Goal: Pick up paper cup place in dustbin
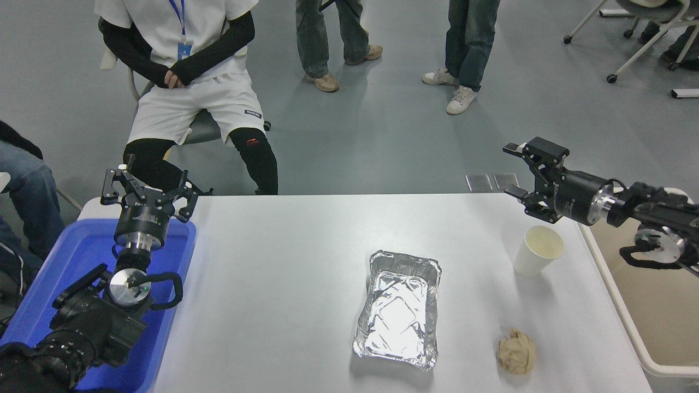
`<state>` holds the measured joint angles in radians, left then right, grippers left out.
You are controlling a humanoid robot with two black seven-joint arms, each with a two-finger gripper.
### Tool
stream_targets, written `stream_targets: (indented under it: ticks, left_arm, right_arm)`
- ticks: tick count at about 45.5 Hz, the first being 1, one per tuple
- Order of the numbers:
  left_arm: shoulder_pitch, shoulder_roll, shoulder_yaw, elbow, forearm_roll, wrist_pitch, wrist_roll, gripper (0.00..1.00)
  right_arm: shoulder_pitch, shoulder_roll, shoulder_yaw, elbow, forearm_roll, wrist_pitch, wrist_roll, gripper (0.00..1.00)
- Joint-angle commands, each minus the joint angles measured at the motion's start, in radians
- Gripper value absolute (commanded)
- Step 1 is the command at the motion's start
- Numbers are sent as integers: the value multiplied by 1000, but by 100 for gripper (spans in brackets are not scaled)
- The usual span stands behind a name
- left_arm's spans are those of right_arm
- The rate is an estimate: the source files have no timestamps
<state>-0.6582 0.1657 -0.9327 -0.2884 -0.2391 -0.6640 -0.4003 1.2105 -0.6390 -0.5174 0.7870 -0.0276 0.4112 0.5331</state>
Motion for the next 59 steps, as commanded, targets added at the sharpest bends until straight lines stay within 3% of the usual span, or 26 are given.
stream_targets:
  ticks: [1, 10, 15, 23, 31, 35, 41, 45, 59]
  left_arm:
    - [0, 0, 0, 0, 0, 0, 0, 99]
    - [0, 0, 0, 2, 0, 0, 0, 99]
    - [0, 0, 0, 0, 0, 1, 0, 99]
    - [0, 0, 0, 0, 0, 1, 0, 99]
    - [0, 0, 0, 0, 0, 1, 0, 99]
    - [0, 0, 0, 0, 0, 1, 0, 99]
    - [0, 0, 0, 0, 0, 1, 0, 99]
    - [0, 0, 0, 2, 0, 1, 0, 99]
    - [0, 0, 0, 0, 0, 1, 0, 99]
  right_arm:
    - [222, -44, -295, 78, 0, 1, -1, 100]
    - [409, -34, -542, 165, -32, 14, -4, 100]
    - [518, -24, -604, 225, -159, 70, -8, 100]
    - [595, 53, -658, 233, -345, 181, -12, 100]
    - [632, 162, -716, 233, -367, 241, -19, 100]
    - [662, 219, -757, 235, -367, 242, -68, 100]
    - [738, 279, -802, 271, -408, 253, -215, 100]
    - [808, 280, -791, 296, -420, 328, -280, 100]
    - [893, 285, -794, 293, -419, 374, -291, 100]
